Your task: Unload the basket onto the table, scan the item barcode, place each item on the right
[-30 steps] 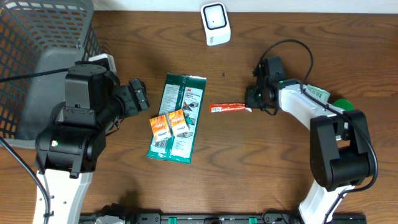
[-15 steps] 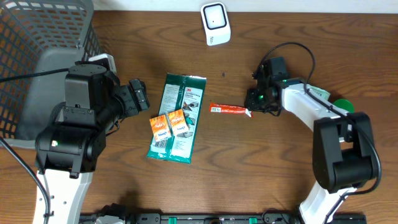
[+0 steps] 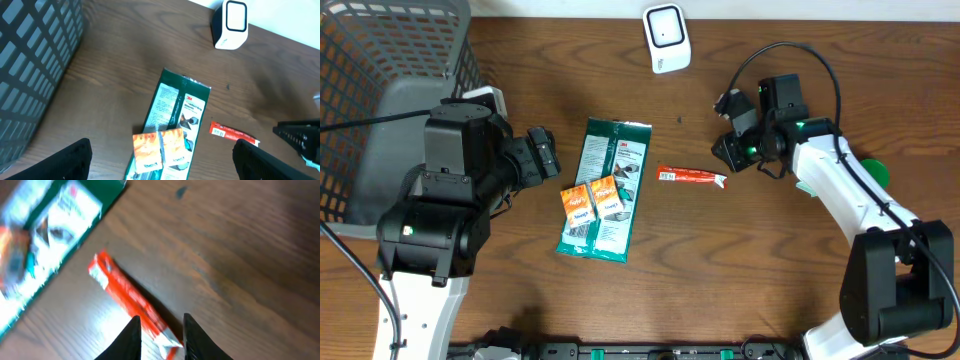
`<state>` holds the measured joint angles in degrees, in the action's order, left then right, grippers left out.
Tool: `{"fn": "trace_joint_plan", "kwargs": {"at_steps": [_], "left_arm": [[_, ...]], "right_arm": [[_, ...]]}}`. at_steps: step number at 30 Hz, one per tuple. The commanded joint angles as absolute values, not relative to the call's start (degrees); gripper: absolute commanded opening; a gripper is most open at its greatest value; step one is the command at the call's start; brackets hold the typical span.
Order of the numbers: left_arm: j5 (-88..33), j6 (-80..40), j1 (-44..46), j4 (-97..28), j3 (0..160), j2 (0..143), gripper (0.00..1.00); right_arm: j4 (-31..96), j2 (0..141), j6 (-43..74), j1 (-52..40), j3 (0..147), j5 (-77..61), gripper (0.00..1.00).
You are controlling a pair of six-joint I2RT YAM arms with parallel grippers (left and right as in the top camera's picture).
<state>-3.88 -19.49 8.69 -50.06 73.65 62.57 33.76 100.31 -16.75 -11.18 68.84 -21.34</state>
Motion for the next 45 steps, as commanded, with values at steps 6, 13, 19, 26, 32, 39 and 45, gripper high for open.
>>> {"fn": "trace_joint_plan", "kwargs": {"at_steps": [6,13,19,26,32,39,45], "left_arm": [[-2.94,-19.35,8.54,-50.06,74.37,62.48,0.9],[-2.94,-19.35,8.54,-50.06,74.37,62.48,0.9],[-2.94,-19.35,8.54,-50.06,74.37,62.48,0.9],[-2.94,-19.35,8.54,-50.06,74.37,62.48,0.9],[-2.94,-19.35,8.54,-50.06,74.37,62.48,0.9],[-2.94,-19.35,8.54,-50.06,74.37,62.48,0.9],[-2.94,-19.35,8.54,-50.06,74.37,62.48,0.9]], "right_arm": [[35.66,102.1,-39.7,-12.21,66.04,-22.83,0.18],[35.29,103.2,-40.42,-12.21,65.73,-23.81,0.3],[34.48,106.17,-44.56,-12.21,65.71,-24.34,0.33],[30.55,109.38,-46.37,-12.21,65.71,-24.58,0.32],[30.92,109.65,-46.35,-12.21,65.69,-27.31,0.27],[31.05,109.65,-46.37,-12.03,65.19,-27.07,0.21],[32.21,109.65,-46.35,-12.03,65.17,-27.07,0.13]]}}
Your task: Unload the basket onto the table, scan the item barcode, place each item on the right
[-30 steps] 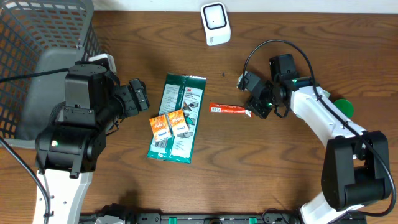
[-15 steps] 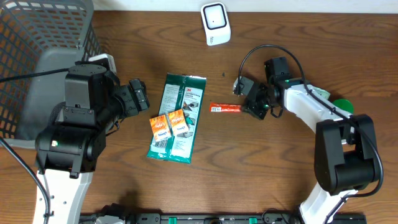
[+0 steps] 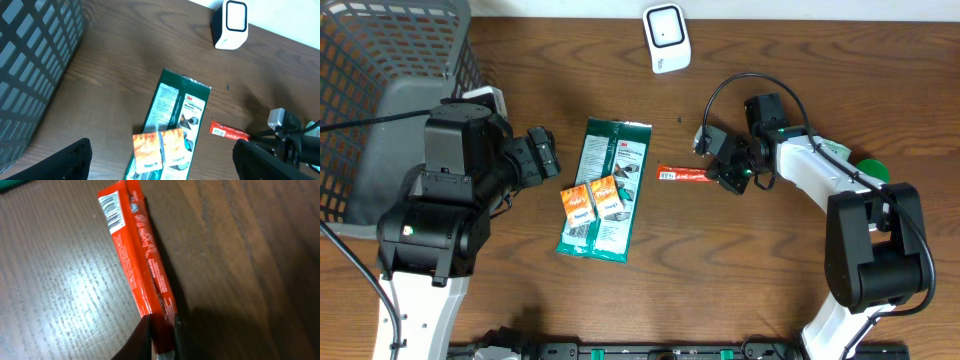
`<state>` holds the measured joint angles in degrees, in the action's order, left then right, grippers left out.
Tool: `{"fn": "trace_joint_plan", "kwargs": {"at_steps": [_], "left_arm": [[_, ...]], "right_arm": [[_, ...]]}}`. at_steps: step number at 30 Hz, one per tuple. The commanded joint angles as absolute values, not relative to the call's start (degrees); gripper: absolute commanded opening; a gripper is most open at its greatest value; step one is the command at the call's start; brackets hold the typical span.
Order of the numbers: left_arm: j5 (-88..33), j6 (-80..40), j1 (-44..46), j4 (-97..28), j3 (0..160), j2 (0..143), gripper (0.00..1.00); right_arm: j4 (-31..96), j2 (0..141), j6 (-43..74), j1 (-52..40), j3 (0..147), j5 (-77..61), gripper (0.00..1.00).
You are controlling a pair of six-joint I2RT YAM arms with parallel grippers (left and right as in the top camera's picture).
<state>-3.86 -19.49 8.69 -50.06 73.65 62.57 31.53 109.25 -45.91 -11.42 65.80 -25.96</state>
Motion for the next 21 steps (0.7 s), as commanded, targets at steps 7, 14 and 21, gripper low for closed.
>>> {"fn": "trace_joint_plan", "kwargs": {"at_steps": [7,14,21], "left_arm": [[-2.94,-19.35,8.54,-50.06,74.37,62.48,0.91],[-2.94,-19.35,8.54,-50.06,74.37,62.48,0.9],[-2.94,-19.35,8.54,-50.06,74.37,62.48,0.9]], "right_arm": [[33.17,109.65,-46.37,-12.03,63.72,-27.05,0.17],[32.36,109.67,-46.35,-12.03,61.73,-27.07,0.04],[32.38,109.67,-46.35,-12.05,61.32,-27.09,0.15]]}}
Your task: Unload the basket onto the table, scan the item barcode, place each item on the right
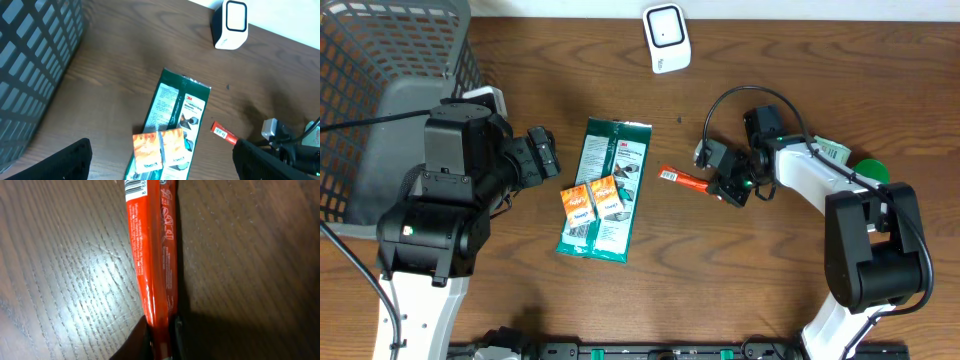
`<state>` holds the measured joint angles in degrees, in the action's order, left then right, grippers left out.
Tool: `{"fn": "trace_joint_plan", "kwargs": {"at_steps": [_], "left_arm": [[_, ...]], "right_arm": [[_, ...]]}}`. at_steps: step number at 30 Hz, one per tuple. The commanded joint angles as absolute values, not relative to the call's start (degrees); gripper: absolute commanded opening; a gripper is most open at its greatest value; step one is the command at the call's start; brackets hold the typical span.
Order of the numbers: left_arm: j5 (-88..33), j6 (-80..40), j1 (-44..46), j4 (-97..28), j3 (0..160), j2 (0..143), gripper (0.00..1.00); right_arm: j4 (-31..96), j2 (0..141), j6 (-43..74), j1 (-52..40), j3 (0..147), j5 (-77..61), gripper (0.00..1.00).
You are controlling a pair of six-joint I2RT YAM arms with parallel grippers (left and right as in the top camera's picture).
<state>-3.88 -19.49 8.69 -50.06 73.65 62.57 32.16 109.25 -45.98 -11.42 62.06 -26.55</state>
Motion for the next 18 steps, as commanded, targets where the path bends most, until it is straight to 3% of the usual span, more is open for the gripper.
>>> {"fn": "trace_joint_plan", "kwargs": {"at_steps": [1,10,13,14,15,18], "left_arm": [[-2.94,-19.35,8.54,-50.06,74.37,62.48,0.9],[-2.94,-19.35,8.54,-50.06,74.37,62.48,0.9],[-2.94,-19.35,8.54,-50.06,74.37,62.48,0.9],[-2.94,-19.35,8.54,-50.06,74.37,62.48,0.9],[-2.94,-19.35,8.54,-50.06,74.37,62.48,0.9],[-2.94,-19.35,8.54,-50.06,74.37,62.48,0.9]], "right_arm": [[32.34,109.67,-46.35,-12.05,61.32,-27.09,0.17],[32.36,106.54,-38.63,-12.1,65.17,-28.16,0.35],[32.34,105.03,-36.27,-12.03,65.91,-27.68,0.56],[32.36,104.66,-35.53,-12.03,65.91,-27.18,0.72],[32.45,104.62,-35.14,-11.99,65.91,-26.63,0.77],[33.34,104.75,-33.65,-11.81,65.87,-25.76,0.76]]}}
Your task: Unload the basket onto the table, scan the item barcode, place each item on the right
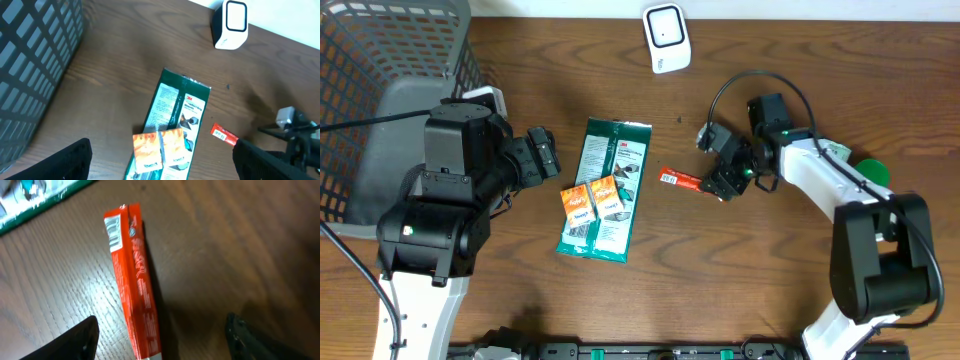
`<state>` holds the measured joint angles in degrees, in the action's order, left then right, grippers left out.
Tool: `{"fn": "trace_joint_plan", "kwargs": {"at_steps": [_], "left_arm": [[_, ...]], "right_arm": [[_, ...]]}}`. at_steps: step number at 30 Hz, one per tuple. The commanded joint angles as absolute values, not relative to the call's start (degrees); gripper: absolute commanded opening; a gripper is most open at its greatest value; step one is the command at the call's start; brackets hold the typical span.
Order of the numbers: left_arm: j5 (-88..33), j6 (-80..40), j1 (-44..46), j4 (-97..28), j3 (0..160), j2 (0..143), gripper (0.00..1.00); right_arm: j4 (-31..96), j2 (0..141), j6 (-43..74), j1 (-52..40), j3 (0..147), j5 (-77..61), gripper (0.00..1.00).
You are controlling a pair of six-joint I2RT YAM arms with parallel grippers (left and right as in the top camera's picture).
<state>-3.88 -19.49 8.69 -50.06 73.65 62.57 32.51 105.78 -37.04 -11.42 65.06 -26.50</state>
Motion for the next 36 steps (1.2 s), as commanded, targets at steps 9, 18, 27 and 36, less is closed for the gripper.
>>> {"fn": "trace_joint_plan", "kwargs": {"at_steps": [9,18,27,36], "left_arm": [[-2.94,-19.35,8.54,-50.06,74.37,62.48,0.9],[-2.94,-19.35,8.54,-50.09,74.37,62.48,0.9],[-2.94,-19.35,8.54,-50.06,74.37,62.48,0.9],[-2.94,-19.35,8.54,-50.06,74.37,62.48,0.9]], "right_arm": [[34.65,105.14,-33.61,-11.66,64.71,-25.78,0.46],[34.15,105.14,-32.82,-11.73,62.06,-26.0,0.3],[24.62,105.14,-32.77,-11.7,53.71,-25.98,0.17],[23.42,104.97,-32.34,-11.7,53.36,-26.02,0.01]]}}
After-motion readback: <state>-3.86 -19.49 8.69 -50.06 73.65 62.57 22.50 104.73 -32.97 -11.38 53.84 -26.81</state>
